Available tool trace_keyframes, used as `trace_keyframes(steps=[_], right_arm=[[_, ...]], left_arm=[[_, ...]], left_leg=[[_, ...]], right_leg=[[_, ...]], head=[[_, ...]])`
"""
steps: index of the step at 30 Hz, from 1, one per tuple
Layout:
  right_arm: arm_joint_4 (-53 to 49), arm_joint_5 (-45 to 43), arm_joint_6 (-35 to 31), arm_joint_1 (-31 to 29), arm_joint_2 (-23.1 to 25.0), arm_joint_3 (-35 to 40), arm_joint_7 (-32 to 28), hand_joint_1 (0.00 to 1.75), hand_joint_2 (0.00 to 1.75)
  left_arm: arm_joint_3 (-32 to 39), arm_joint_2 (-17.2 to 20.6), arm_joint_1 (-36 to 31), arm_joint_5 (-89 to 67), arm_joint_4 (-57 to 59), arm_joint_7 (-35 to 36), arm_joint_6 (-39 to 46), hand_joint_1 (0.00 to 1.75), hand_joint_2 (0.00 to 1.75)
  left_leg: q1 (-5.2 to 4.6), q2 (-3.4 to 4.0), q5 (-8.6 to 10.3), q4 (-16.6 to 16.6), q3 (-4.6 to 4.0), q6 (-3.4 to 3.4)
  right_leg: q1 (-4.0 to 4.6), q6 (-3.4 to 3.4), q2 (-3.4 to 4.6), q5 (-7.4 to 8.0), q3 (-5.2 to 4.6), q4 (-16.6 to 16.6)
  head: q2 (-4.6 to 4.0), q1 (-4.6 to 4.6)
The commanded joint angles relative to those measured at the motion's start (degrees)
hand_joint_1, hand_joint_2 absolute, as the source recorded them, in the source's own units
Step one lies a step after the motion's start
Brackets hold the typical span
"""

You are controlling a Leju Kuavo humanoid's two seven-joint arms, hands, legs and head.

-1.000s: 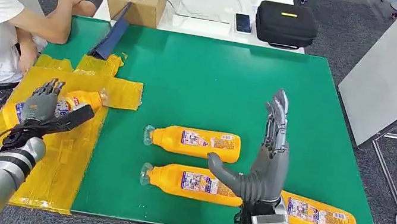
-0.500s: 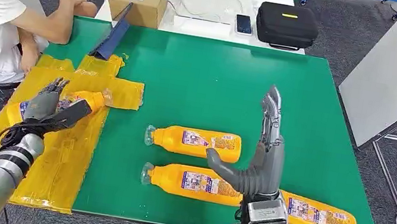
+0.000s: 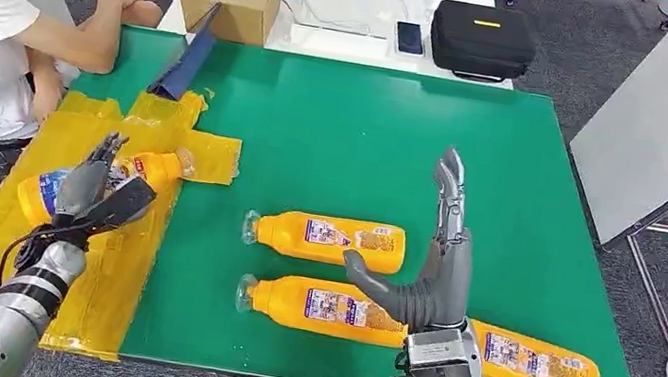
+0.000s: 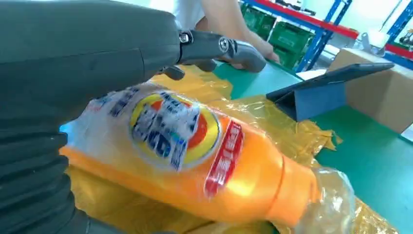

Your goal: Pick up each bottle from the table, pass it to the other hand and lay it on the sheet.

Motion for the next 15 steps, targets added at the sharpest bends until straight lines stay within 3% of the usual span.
trace_keyframes(steps=[1, 9, 15], right_arm=[[3.5, 0.8, -0.3, -1.9, -1.3, -0.2, 0.8, 0.00, 1.75], [4.6, 3.2, -0.6, -2.3, -1.9, 0.2, 2.0, 0.00, 1.75], [8.0, 14.9, -0.2, -3.2, -5.4, 2.9, 7.6, 0.00, 1.75]], left_arm=[[-1.7, -1.7, 1.6, 3.1, -6.5, -1.0, 1.4, 0.00, 1.75], [-1.5, -3.1, 3.8, 5.4, -10.8, -1.7, 3.0, 0.00, 1.75], [-0.1, -5.0, 8.3, 12.3, -18.1, -3.9, -2.2, 0.00, 1.75]], left_leg=[[0.06, -0.15, -0.09, 0.0, 0.16, -0.13], [0.07, -0.09, -0.07, 0.0, 0.01, -0.11], [0.09, -0.05, -0.15, 0.0, 0.14, -0.15]], right_leg=[[0.02, -0.03, -0.02, -0.07, 0.18, 0.0], [0.04, -0.01, 0.01, -0.02, 0.22, 0.0], [0.05, -0.03, 0.11, -0.07, 0.34, 0.0]], head=[[0.00, 0.00], [0.00, 0.02], [0.00, 0.00]])
